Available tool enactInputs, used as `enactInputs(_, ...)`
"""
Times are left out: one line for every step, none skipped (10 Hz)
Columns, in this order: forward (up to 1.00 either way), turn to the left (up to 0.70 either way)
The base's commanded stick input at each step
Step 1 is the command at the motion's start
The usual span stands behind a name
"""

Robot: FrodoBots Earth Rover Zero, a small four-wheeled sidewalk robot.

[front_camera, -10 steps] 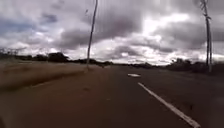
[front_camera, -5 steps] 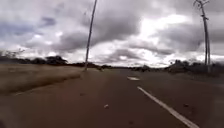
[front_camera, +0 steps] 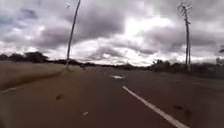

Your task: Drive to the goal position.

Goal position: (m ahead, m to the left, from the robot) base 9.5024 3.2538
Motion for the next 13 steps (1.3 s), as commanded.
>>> enactInputs(1.0, 0.04)
enactInputs(1.0, 0.04)
enactInputs(1.0, 0.04)
enactInputs(1.0, 0.07)
enactInputs(1.0, 0.1)
enactInputs(1.0, 0.14)
enactInputs(1.0, 0.17)
enactInputs(1.0, 0.21)
enactInputs(1.0, 0.24)
enactInputs(1.0, 0.28)
enactInputs(1.0, 0.31)
enactInputs(1.0, 0.35)
enactInputs(1.0, 0.38)
